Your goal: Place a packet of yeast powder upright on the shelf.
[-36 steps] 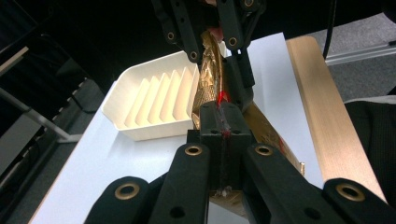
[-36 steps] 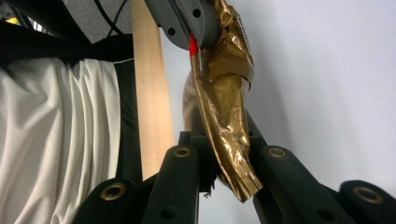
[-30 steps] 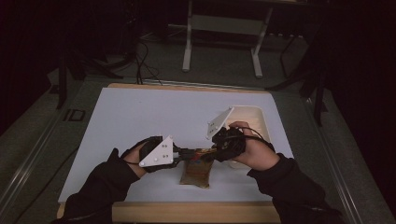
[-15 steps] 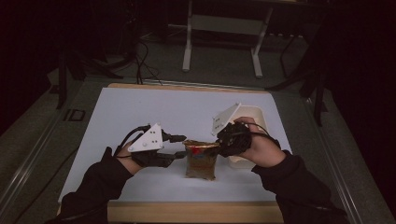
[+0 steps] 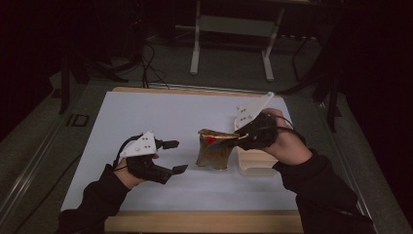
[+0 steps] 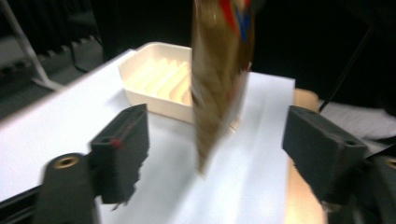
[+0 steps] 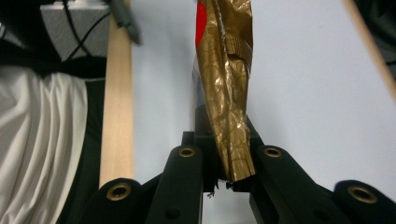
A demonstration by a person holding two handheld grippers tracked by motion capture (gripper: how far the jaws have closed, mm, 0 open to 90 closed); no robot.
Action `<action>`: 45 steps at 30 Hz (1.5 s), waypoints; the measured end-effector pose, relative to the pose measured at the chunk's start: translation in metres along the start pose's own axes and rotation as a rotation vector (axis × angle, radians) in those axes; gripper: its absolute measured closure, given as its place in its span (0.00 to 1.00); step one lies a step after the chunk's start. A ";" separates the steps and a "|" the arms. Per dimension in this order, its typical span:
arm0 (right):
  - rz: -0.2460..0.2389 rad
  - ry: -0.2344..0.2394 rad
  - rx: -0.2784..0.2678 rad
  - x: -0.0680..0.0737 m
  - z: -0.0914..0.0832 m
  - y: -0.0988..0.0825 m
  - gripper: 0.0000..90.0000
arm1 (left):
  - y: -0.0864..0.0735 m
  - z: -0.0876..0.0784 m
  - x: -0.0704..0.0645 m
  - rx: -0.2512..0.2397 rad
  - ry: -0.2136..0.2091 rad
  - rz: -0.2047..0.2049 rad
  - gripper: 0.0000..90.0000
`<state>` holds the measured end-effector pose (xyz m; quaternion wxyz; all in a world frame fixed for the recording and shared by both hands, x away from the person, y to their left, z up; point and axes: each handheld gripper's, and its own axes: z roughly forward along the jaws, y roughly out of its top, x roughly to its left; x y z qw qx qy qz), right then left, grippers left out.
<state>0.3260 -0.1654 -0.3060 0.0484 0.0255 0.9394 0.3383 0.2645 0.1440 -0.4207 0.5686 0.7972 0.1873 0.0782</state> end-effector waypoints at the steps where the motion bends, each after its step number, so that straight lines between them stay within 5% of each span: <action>1: -0.008 -0.012 -0.007 -0.002 -0.004 0.000 0.95 | -0.006 0.000 0.000 0.012 -0.016 -0.014 0.18; 7: -0.017 -0.079 -0.029 -0.016 -0.026 -0.003 0.95 | -0.040 0.000 -0.008 0.056 -0.002 -0.042 0.03; 14: -0.007 -0.138 -0.061 -0.036 -0.047 -0.020 0.95 | -0.057 -0.009 -0.012 -0.010 0.016 -0.059 0.03; 23: 0.025 -0.202 -0.047 -0.065 -0.066 -0.048 0.95 | -0.074 -0.010 -0.010 -0.018 0.006 -0.090 0.03; 36: 0.095 -0.257 0.046 -0.106 -0.061 -0.091 0.95 | -0.078 -0.011 -0.006 -0.037 0.008 -0.112 0.03; 45: 0.109 -0.256 0.104 -0.121 -0.047 -0.098 0.95 | -0.080 -0.014 -0.003 -0.039 0.025 -0.120 0.03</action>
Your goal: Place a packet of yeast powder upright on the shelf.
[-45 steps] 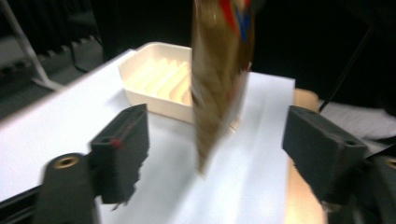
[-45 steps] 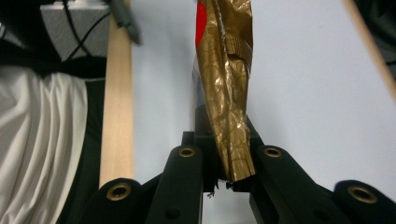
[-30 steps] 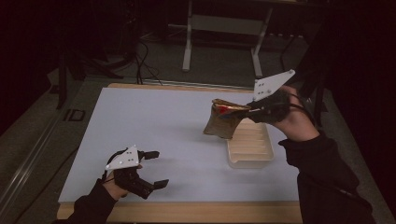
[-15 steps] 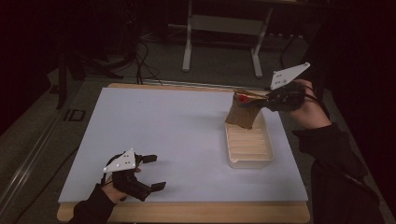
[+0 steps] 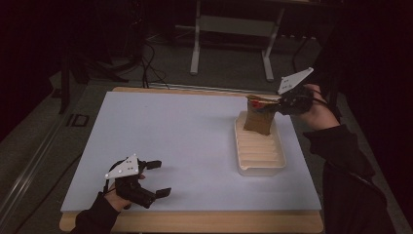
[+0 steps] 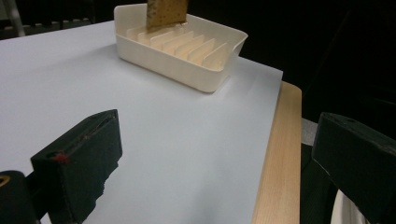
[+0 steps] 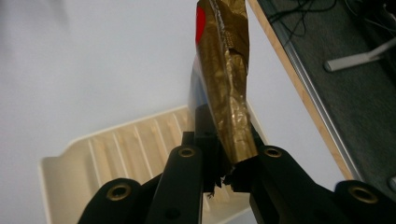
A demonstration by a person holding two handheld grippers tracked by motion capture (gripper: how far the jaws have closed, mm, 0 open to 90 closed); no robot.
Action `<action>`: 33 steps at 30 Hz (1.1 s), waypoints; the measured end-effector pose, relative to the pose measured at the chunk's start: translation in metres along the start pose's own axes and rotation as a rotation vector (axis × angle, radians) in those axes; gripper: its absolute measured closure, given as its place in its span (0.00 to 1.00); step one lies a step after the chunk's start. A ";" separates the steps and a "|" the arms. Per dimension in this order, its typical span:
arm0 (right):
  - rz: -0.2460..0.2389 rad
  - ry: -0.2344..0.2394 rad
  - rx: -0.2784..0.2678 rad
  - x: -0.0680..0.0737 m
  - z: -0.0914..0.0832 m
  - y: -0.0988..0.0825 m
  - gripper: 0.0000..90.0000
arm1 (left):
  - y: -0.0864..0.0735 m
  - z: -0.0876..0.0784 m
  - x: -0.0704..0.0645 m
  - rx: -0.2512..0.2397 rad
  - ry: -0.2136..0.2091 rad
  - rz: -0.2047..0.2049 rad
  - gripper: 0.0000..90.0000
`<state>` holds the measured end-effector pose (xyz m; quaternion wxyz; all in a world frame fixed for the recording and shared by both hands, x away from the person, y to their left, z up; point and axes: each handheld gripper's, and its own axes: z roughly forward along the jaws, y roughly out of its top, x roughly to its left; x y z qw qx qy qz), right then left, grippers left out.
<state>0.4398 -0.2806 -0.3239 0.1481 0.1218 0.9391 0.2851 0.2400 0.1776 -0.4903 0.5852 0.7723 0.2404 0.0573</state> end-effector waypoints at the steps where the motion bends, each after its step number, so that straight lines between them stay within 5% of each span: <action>1: -0.007 0.000 0.009 0.000 0.002 0.001 0.95 | 0.000 0.000 0.000 0.000 -0.002 -0.003 0.03; 20: 0.000 0.016 -0.063 -0.004 0.039 0.003 0.94 | -0.004 0.000 0.003 -0.011 -0.005 -0.028 0.03; 33: 0.075 0.074 -0.060 -0.002 0.068 -0.028 0.94 | -0.005 0.001 0.002 -0.002 -0.012 -0.027 0.03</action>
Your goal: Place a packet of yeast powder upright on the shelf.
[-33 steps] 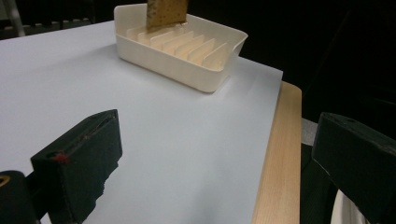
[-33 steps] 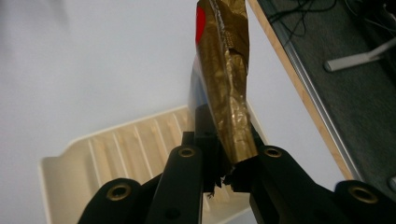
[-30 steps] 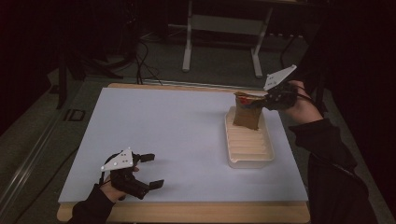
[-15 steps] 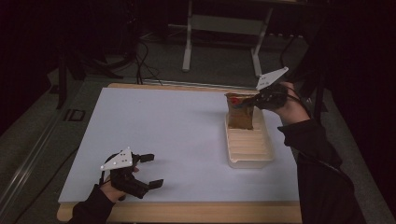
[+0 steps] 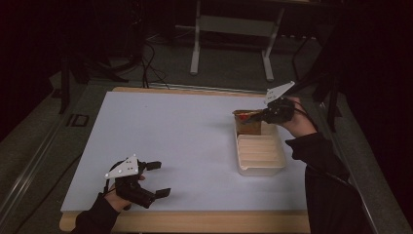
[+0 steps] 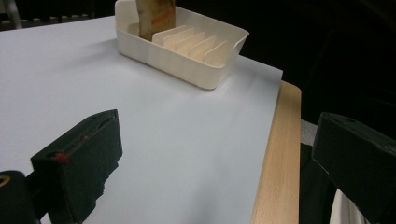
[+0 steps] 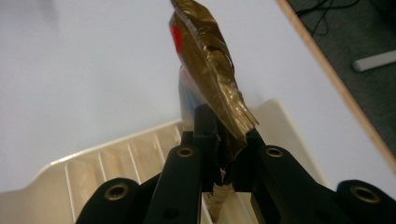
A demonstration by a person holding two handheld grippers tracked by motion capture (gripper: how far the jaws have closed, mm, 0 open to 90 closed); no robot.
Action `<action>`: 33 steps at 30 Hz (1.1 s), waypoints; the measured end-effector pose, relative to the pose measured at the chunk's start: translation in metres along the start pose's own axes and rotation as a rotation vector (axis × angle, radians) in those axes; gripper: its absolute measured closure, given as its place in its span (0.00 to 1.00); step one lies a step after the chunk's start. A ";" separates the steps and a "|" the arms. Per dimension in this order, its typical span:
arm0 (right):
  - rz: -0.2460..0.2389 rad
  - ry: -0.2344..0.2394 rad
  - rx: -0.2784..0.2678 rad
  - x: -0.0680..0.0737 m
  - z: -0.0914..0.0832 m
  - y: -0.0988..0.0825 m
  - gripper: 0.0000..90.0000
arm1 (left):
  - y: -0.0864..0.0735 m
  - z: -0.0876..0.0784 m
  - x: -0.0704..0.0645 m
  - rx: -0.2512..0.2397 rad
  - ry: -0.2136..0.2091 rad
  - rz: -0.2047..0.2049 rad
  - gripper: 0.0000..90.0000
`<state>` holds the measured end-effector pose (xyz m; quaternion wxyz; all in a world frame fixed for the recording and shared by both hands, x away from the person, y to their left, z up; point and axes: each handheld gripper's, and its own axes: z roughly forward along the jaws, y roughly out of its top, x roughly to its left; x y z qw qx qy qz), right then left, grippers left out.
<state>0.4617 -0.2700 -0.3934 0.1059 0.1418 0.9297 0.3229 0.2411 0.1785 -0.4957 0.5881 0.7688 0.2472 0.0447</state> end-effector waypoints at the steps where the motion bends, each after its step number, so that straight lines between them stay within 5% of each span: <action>1: 0.000 0.000 0.000 0.000 0.000 0.000 0.94 | 0.000 0.000 0.000 -0.001 0.000 0.000 0.03; 15: 0.045 -0.063 0.116 0.001 -0.007 0.000 0.80 | 0.000 -0.001 0.000 -0.004 -0.001 0.006 0.03; 24: 0.149 -0.106 0.053 0.005 -0.026 -0.001 0.60 | 0.002 -0.001 -0.001 -0.002 0.000 0.014 0.03; 33: 0.140 -0.152 -0.002 0.018 -0.046 0.012 0.51 | 0.002 -0.001 -0.001 0.001 0.005 0.021 0.03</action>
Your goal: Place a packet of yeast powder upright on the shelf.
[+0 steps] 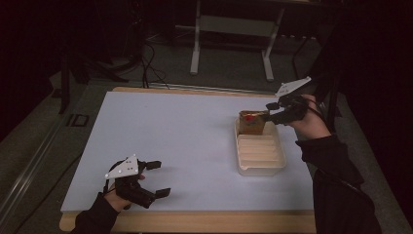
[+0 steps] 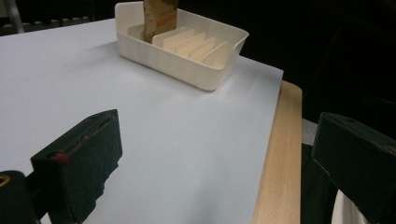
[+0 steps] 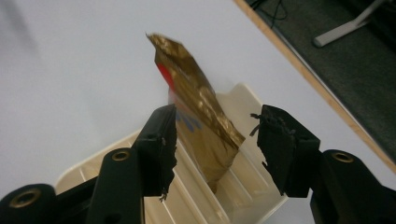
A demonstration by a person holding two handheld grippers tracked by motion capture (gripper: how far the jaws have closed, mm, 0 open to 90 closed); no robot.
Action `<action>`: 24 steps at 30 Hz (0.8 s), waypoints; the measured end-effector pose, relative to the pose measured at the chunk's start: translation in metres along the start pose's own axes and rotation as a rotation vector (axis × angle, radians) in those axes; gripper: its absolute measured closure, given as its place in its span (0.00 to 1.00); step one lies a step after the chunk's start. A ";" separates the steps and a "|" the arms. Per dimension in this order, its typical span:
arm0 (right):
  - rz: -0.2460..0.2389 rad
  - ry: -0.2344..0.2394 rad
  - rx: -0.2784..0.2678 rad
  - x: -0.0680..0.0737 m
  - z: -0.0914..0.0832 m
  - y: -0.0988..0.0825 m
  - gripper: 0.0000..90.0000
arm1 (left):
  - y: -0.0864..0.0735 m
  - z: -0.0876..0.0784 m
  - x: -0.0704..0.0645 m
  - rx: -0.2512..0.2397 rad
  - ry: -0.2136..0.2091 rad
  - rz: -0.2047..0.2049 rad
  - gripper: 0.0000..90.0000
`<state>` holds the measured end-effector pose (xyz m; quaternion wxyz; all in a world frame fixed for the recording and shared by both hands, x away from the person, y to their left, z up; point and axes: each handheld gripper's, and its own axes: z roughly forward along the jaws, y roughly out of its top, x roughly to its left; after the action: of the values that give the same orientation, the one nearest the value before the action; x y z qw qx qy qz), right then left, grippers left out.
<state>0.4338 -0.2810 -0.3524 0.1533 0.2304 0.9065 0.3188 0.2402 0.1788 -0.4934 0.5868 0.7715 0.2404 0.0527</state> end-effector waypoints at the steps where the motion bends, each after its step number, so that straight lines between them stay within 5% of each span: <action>1: 0.002 0.003 -0.013 0.002 -0.001 0.001 0.50 | 0.000 0.000 0.000 0.003 0.001 0.002 0.03; 6: -0.003 -0.037 -0.046 0.014 -0.008 0.006 0.45 | 0.000 -0.001 0.000 -0.001 -0.001 0.001 0.03; 14: 0.013 -0.013 -0.115 0.032 -0.014 0.009 0.39 | 0.000 0.000 -0.001 0.000 0.000 0.002 0.03; 21: 0.016 -0.015 -0.162 0.056 -0.007 0.005 0.15 | 0.000 -0.001 -0.001 0.006 -0.002 0.003 0.03; 24: 0.028 -0.014 -0.174 0.063 -0.005 0.003 0.15 | -0.001 -0.001 -0.002 0.006 -0.006 0.006 0.03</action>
<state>0.3794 -0.2485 -0.3550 0.1745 0.2310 0.8709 0.3971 0.2382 0.1787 -0.4933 0.5847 0.7743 0.2365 0.0517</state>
